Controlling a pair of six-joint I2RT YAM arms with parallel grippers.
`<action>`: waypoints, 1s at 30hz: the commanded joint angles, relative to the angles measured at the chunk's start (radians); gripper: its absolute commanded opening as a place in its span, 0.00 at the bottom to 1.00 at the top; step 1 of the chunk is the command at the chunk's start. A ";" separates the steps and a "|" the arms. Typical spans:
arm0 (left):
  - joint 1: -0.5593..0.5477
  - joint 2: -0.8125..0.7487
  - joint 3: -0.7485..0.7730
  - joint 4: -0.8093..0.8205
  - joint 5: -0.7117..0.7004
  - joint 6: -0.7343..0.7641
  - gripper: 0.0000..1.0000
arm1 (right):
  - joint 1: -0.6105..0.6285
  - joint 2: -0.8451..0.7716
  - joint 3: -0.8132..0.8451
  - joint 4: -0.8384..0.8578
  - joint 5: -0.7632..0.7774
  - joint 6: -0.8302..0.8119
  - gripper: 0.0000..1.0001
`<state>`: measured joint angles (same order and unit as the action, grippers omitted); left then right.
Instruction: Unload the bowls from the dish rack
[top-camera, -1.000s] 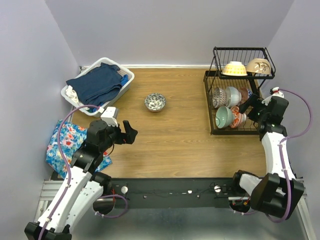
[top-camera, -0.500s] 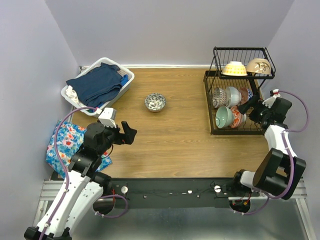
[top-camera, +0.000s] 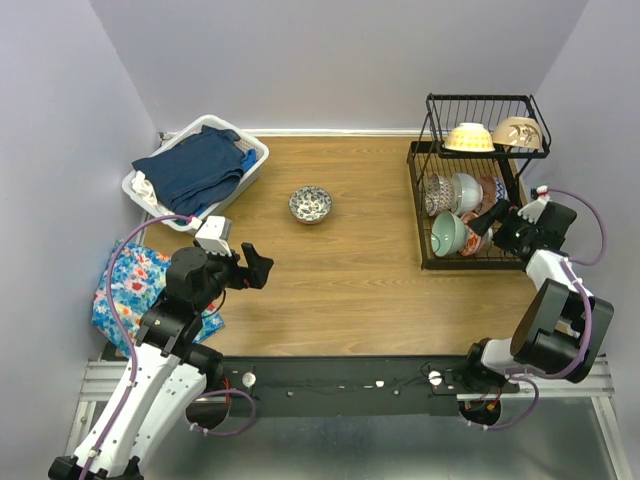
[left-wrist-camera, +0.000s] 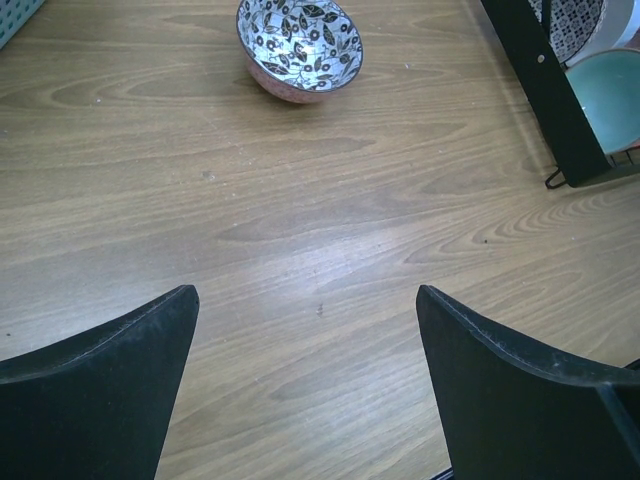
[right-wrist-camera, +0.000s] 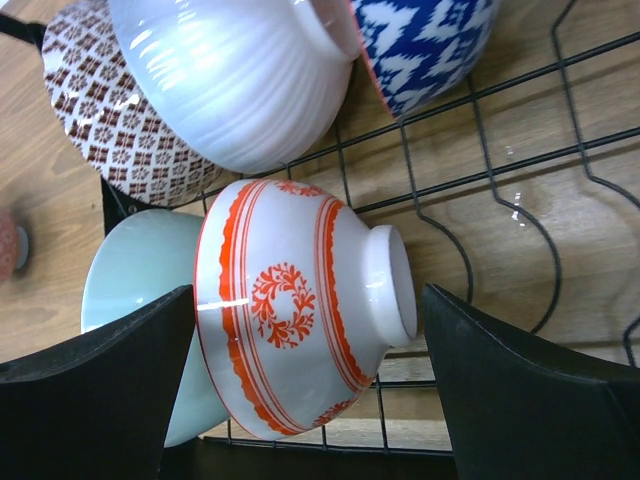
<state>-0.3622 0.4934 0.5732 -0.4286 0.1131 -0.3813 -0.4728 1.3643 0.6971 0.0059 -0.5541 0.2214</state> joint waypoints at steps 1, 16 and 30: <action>-0.004 -0.015 -0.015 0.024 -0.016 0.018 0.99 | -0.007 0.024 -0.027 0.078 -0.104 -0.019 1.00; -0.004 -0.018 -0.018 0.024 -0.012 0.018 0.99 | -0.007 0.010 -0.015 0.059 -0.173 -0.045 0.72; -0.004 -0.012 -0.019 0.024 -0.009 0.016 0.99 | -0.007 -0.082 0.013 -0.003 -0.044 -0.079 0.17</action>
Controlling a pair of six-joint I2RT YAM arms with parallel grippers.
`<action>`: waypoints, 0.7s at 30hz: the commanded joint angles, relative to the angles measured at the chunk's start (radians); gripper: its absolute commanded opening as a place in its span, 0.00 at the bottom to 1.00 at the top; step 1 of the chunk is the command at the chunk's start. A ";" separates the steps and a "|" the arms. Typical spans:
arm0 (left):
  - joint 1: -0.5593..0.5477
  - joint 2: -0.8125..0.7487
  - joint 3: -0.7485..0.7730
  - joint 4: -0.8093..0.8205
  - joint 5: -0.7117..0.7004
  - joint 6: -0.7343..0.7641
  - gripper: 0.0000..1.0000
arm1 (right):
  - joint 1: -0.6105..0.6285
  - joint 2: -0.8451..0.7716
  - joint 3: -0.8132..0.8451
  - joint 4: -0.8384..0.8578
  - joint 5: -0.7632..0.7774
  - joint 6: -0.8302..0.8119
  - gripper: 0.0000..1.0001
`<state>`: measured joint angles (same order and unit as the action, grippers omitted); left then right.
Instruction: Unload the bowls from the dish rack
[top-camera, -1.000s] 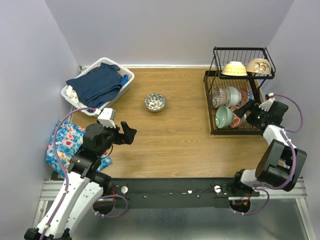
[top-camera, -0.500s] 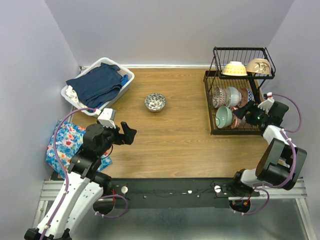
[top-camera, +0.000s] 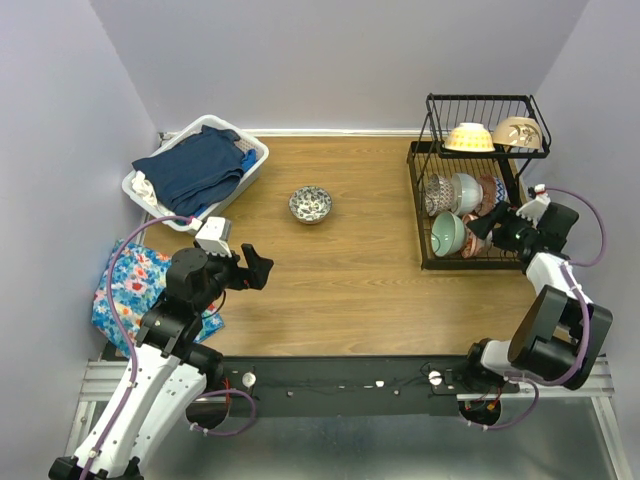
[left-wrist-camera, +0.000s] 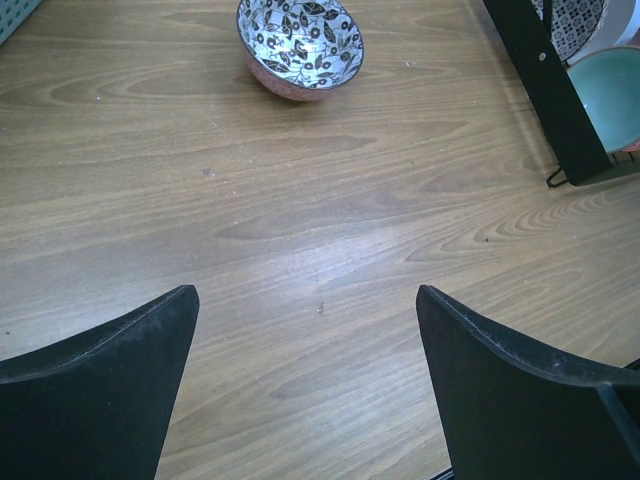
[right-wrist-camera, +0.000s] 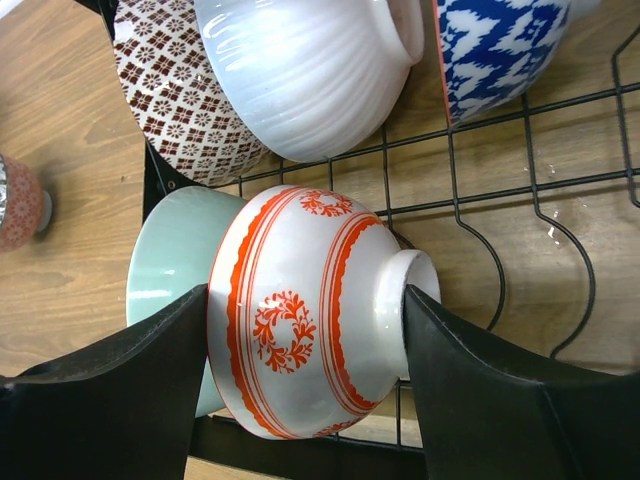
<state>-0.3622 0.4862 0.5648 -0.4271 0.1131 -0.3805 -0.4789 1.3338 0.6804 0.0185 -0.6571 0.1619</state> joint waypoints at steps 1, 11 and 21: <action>-0.004 -0.003 -0.009 0.022 -0.009 0.015 0.99 | -0.001 -0.065 0.033 -0.044 0.068 -0.018 0.15; -0.004 0.018 -0.009 0.025 -0.003 0.011 0.99 | -0.001 -0.150 0.024 -0.049 0.154 0.054 0.02; -0.006 0.034 -0.013 0.028 0.005 0.002 0.99 | -0.001 -0.193 0.079 -0.084 0.175 0.175 0.01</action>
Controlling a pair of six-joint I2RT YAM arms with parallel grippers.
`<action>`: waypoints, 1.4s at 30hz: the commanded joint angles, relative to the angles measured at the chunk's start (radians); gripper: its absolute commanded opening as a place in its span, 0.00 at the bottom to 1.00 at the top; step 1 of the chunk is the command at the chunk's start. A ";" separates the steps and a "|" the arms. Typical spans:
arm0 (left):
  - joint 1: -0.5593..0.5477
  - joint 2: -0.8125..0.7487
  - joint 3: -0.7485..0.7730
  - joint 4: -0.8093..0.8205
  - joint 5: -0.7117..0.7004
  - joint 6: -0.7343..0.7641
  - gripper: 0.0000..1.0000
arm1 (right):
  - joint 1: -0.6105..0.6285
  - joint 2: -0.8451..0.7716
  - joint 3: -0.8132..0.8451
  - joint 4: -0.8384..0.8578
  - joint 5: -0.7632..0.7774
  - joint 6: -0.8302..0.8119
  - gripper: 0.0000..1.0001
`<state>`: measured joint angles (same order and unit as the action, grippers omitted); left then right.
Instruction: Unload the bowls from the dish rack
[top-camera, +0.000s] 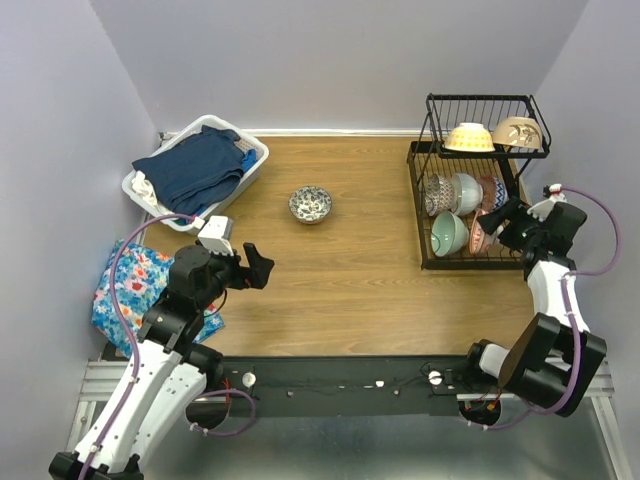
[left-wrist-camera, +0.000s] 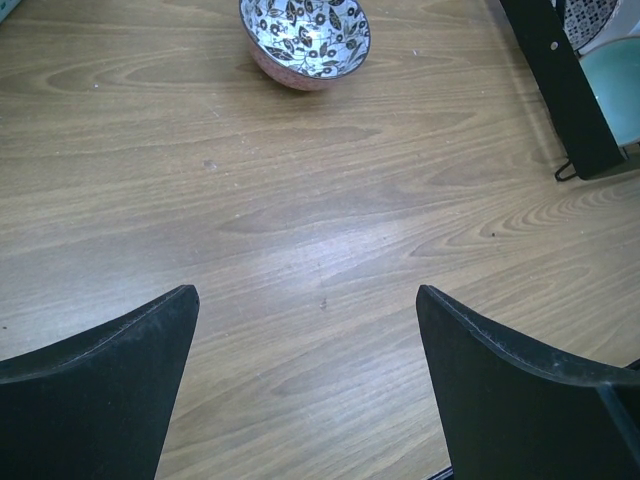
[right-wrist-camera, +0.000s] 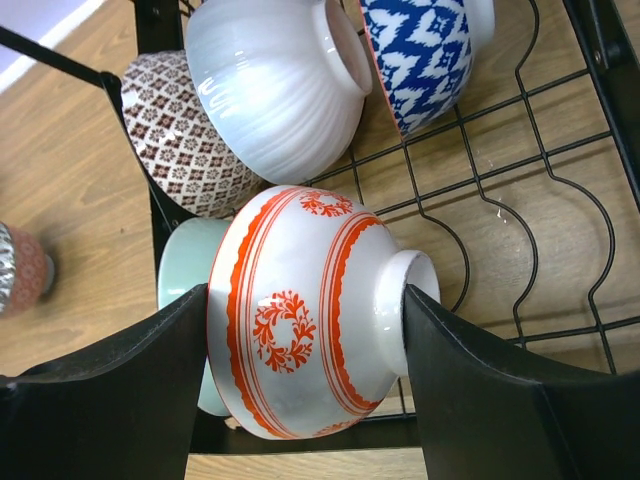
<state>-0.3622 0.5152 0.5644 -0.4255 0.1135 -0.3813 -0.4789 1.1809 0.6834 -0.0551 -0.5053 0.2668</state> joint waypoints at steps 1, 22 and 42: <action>-0.004 0.006 -0.014 0.028 0.002 -0.002 0.99 | -0.001 -0.046 0.093 -0.023 0.025 0.095 0.01; -0.044 0.338 0.143 0.215 0.095 -0.203 0.99 | 0.184 -0.125 0.167 0.046 -0.097 0.345 0.01; -0.403 1.006 0.471 0.662 -0.015 -0.490 0.99 | 0.428 -0.193 -0.139 0.501 -0.220 0.765 0.01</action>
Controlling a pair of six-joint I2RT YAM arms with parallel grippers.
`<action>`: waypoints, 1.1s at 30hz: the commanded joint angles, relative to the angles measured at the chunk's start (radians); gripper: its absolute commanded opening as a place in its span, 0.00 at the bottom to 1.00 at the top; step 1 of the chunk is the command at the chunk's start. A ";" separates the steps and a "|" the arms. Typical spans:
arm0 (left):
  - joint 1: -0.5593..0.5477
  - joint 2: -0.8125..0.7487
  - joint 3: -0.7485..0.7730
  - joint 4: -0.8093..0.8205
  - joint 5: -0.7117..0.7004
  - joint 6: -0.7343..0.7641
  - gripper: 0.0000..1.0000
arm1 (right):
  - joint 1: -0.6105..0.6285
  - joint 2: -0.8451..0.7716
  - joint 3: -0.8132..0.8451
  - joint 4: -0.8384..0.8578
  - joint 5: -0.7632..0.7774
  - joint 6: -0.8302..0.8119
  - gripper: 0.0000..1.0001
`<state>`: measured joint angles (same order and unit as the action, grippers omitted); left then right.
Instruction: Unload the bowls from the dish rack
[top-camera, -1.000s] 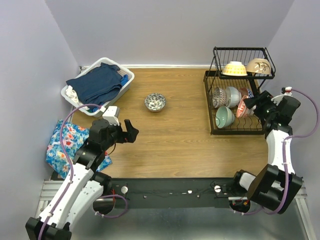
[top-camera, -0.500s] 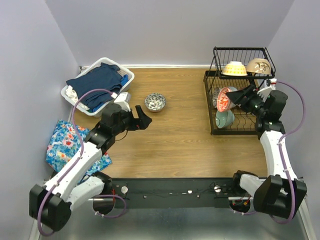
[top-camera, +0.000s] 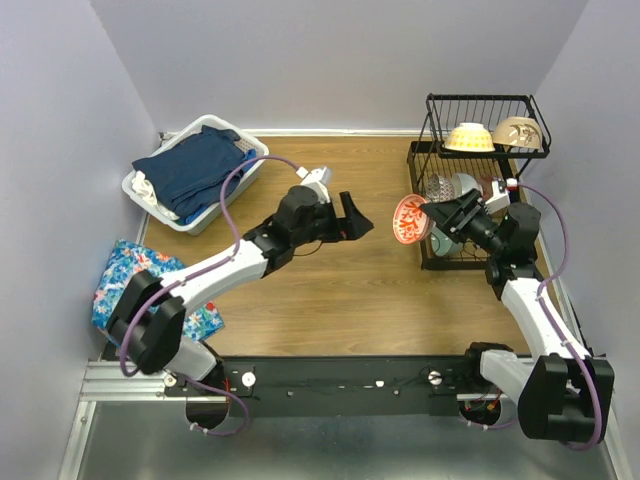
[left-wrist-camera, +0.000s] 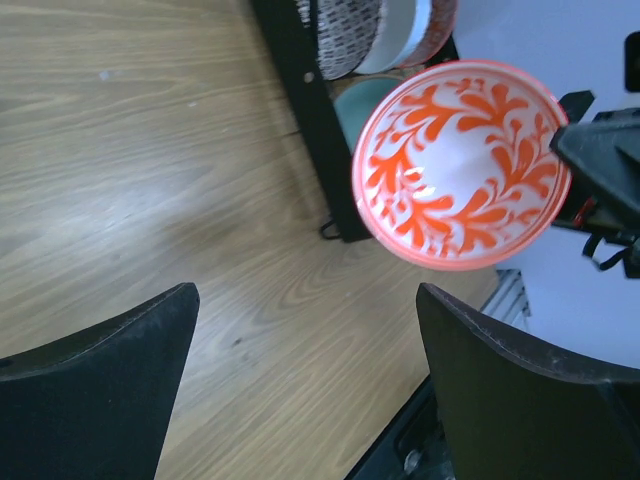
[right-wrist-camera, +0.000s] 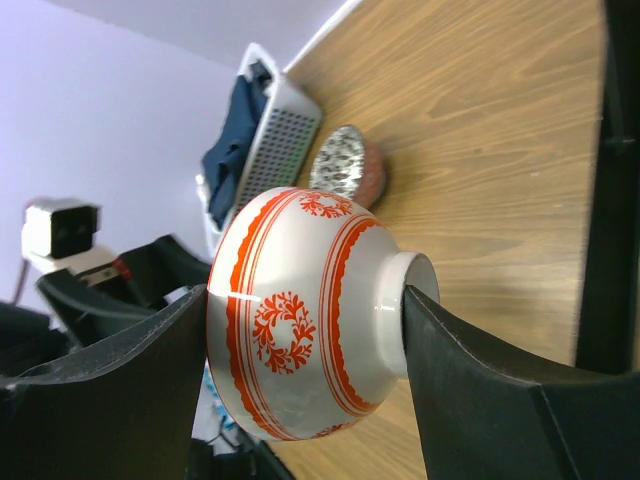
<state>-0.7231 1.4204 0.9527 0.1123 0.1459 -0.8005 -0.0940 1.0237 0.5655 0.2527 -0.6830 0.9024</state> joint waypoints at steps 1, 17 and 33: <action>-0.047 0.126 0.093 0.136 -0.043 -0.094 0.99 | 0.049 -0.036 -0.039 0.230 -0.044 0.163 0.01; -0.102 0.335 0.101 0.348 0.001 -0.293 0.35 | 0.157 -0.056 -0.151 0.390 -0.003 0.306 0.01; -0.088 0.020 0.032 -0.053 -0.224 0.008 0.00 | 0.166 -0.114 -0.006 -0.059 0.014 -0.054 0.95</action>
<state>-0.8215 1.5818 0.9825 0.2832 0.0788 -0.9855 0.0654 0.9588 0.4473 0.4217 -0.6621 1.0824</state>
